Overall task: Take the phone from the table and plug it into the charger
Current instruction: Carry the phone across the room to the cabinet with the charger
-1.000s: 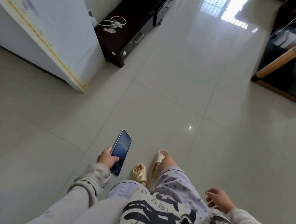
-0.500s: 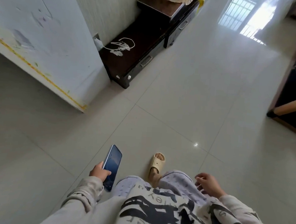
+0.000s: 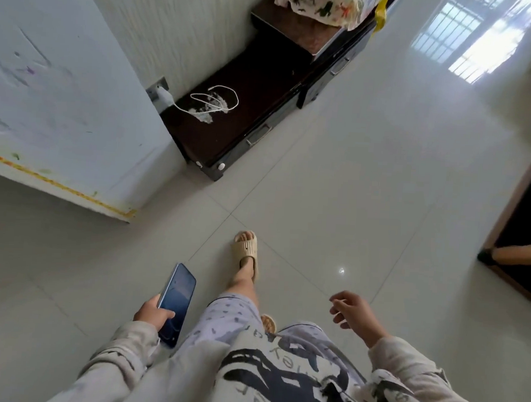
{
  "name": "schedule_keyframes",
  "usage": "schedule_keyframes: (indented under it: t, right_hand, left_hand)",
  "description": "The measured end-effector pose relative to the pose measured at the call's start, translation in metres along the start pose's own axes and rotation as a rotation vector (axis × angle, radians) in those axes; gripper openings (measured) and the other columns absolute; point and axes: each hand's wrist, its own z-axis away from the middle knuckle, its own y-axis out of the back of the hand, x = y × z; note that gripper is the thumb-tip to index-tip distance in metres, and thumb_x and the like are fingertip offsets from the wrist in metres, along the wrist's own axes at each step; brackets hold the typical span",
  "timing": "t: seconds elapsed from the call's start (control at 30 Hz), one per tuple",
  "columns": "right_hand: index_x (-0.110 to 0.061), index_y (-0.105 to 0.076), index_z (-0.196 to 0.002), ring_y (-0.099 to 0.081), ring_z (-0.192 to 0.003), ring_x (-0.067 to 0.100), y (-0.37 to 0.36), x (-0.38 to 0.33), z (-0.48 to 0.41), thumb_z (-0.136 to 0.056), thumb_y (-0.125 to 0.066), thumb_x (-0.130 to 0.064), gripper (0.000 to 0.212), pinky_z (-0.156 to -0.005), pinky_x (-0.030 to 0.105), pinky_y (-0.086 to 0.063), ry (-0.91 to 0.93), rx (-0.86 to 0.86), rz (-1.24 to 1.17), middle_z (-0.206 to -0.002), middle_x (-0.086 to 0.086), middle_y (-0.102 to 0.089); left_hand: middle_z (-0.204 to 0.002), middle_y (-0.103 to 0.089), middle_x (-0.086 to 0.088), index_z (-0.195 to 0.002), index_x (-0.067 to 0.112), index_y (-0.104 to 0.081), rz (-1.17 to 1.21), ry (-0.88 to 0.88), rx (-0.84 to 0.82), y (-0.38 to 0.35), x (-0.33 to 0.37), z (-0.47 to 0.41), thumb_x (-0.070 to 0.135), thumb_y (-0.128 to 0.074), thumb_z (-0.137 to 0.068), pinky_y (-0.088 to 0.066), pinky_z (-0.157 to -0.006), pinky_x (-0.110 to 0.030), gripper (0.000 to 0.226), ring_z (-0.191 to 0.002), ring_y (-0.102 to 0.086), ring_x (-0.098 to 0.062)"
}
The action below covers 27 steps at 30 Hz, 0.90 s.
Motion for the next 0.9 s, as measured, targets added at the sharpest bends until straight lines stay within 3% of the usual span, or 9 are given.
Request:
schedule_keyframes:
  t: [0.33, 0.53, 0.63, 0.8, 0.9]
  right_hand:
    - [-0.002, -0.051, -0.09, -0.047, -0.047, 0.016, 0.064, -0.071, -0.061, -0.094, -0.041, -0.003, 0.011, -0.03, 0.013, -0.034, -0.255, -0.003, -0.036, -0.062, 0.007, -0.052]
    - [-0.003, -0.053, -0.085, -0.047, -0.047, 0.018, 0.11, -0.116, -0.102, -0.092, -0.043, -0.002, 0.012, -0.043, 0.019, -0.032, -0.28, 0.034, -0.041, -0.061, 0.008, -0.052]
    - [-0.005, -0.053, -0.082, -0.048, -0.045, 0.017, 0.135, -0.144, -0.131, -0.092, -0.044, -0.002, 0.014, -0.042, 0.017, -0.033, -0.266, 0.033, 0.001, -0.06, 0.007, -0.053]
    - [-0.006, -0.049, -0.073, -0.047, -0.025, 0.007, 0.183, -0.212, -0.19, -0.093, -0.043, 0.001, 0.021, -0.028, 0.011, -0.031, -0.189, -0.041, 0.129, -0.057, 0.008, -0.05]
    - [-0.008, -0.048, -0.07, -0.046, -0.032, 0.01, 0.216, -0.264, -0.221, -0.093, -0.042, 0.0, 0.025, -0.031, 0.012, -0.03, -0.11, -0.114, 0.201, -0.057, 0.007, -0.048]
  left_hand:
    - [-0.123, -0.06, -0.027, -0.121, -0.006, -0.053, -0.024, -0.096, -0.02, 0.041, 0.211, -0.055, -0.003, -0.059, -0.082, -0.042, -0.095, -0.039, 0.04, -0.112, -0.055, -0.041]
    - [-0.121, -0.062, -0.026, -0.12, -0.006, -0.054, 0.038, -0.224, -0.023, 0.05, 0.318, -0.072, -0.004, -0.059, -0.081, -0.043, -0.096, -0.04, 0.04, -0.111, -0.056, -0.041]
    - [-0.121, -0.061, -0.027, -0.119, -0.007, -0.053, 0.066, -0.233, -0.03, 0.046, 0.35, -0.078, -0.005, -0.058, -0.081, -0.043, -0.096, -0.041, 0.039, -0.112, -0.055, -0.041]
    - [-0.125, -0.059, -0.026, -0.122, -0.007, -0.051, 0.155, -0.116, -0.001, 0.028, 0.381, -0.083, -0.003, -0.059, -0.081, -0.042, -0.098, -0.041, 0.041, -0.114, -0.054, -0.041]
    - [-0.123, -0.06, -0.027, -0.119, -0.009, -0.053, 0.296, 0.033, 0.038, 0.014, 0.39, -0.076, 0.0, -0.063, -0.073, -0.043, -0.096, -0.04, 0.048, -0.113, -0.055, -0.042]
